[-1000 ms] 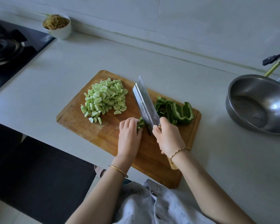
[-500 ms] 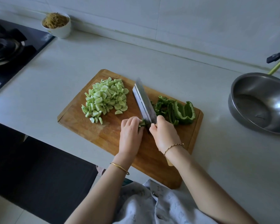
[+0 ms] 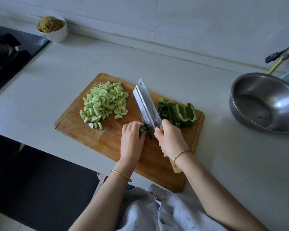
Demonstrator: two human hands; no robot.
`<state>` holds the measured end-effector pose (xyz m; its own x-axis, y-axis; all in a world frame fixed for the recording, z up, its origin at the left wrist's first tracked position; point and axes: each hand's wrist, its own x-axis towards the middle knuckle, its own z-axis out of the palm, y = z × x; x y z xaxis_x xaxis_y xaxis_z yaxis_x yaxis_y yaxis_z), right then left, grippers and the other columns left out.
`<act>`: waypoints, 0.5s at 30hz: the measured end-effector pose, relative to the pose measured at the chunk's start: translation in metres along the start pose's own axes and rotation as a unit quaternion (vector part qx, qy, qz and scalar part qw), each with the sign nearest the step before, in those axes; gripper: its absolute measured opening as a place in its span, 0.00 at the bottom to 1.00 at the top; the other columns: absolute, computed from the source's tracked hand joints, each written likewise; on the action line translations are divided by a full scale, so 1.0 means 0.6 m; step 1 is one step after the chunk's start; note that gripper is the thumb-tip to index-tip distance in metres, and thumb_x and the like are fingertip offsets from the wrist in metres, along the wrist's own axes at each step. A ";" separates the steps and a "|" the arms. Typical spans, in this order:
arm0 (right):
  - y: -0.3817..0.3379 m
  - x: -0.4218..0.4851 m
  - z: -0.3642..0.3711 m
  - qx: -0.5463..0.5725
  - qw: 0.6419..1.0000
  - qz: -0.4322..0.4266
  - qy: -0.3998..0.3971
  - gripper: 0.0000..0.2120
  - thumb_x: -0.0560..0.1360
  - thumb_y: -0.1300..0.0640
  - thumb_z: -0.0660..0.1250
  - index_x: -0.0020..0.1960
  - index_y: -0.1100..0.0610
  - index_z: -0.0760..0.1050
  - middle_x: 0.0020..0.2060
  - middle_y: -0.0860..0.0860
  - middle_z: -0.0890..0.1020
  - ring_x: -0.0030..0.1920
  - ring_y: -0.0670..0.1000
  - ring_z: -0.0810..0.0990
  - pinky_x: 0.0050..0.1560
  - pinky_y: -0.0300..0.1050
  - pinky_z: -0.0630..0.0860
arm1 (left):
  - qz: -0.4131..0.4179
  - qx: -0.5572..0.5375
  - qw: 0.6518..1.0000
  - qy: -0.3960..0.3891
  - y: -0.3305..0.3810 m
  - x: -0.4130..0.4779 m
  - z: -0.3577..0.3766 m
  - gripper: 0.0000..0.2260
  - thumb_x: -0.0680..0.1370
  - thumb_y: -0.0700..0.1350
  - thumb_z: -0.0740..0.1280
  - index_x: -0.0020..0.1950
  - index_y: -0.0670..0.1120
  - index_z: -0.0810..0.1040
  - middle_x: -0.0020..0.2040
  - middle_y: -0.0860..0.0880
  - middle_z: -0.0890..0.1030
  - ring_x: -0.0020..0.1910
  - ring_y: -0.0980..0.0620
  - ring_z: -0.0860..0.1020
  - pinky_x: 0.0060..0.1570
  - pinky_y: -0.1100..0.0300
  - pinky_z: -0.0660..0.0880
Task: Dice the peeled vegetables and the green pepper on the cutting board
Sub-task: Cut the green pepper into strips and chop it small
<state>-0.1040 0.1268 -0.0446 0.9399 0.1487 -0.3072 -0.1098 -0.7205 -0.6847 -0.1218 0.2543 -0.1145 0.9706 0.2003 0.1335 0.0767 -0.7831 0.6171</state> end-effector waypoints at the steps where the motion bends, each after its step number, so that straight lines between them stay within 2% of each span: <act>1: -0.002 0.000 -0.001 -0.011 1.000 0.000 -0.003 0.09 0.82 0.53 0.56 0.43 0.54 0.65 0.33 0.51 0.73 0.30 0.49 0.73 0.35 0.50 0.80 | 0.000 -0.004 1.000 0.002 0.001 0.001 0.000 0.07 0.75 0.39 0.69 0.52 0.42 0.77 0.55 0.47 0.78 0.58 0.48 0.70 0.55 0.61 0.67; 4: -0.011 0.002 -0.005 -0.044 0.999 0.003 -0.017 0.07 0.82 0.53 0.56 0.50 0.57 0.67 0.37 0.52 0.76 0.36 0.53 0.79 0.39 0.54 0.82 | -0.002 -0.014 1.000 0.010 0.002 0.001 0.001 0.06 0.75 0.38 0.69 0.52 0.41 0.77 0.55 0.45 0.77 0.57 0.48 0.70 0.55 0.62 0.64; 6: -0.016 0.001 -0.003 -0.065 0.998 -0.004 -0.015 0.07 0.82 0.54 0.55 0.49 0.57 0.67 0.35 0.51 0.75 0.35 0.53 0.78 0.38 0.52 0.81 | -0.004 -0.023 1.000 0.014 0.002 0.002 0.002 0.06 0.75 0.38 0.69 0.51 0.40 0.77 0.55 0.45 0.77 0.56 0.48 0.71 0.55 0.63 0.64; 11: -0.022 0.005 0.008 -0.124 0.992 -0.001 -0.008 0.06 0.82 0.55 0.54 0.47 0.56 0.63 0.33 0.49 0.70 0.36 0.54 0.74 0.33 0.46 0.68 | -0.004 -0.033 0.999 0.009 0.000 0.003 0.004 0.05 0.76 0.38 0.68 0.51 0.40 0.78 0.55 0.45 0.78 0.56 0.48 0.71 0.55 0.63 0.64; 15: -0.026 0.012 0.017 -0.131 0.991 0.002 -0.006 0.07 0.82 0.54 0.54 0.48 0.56 0.63 0.37 0.51 0.73 0.38 0.54 0.75 0.35 0.47 0.69 | -0.004 -0.039 0.999 0.015 0.001 0.001 0.004 0.04 0.76 0.39 0.68 0.50 0.40 0.78 0.54 0.46 0.78 0.54 0.49 0.71 0.54 0.62 0.65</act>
<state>-0.0990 0.1460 -0.0424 0.9353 0.1534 -0.3188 -0.0238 -0.8717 -0.4894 -0.1203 0.2523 -0.1159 0.9626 0.2255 0.1501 0.0660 -0.7328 0.6773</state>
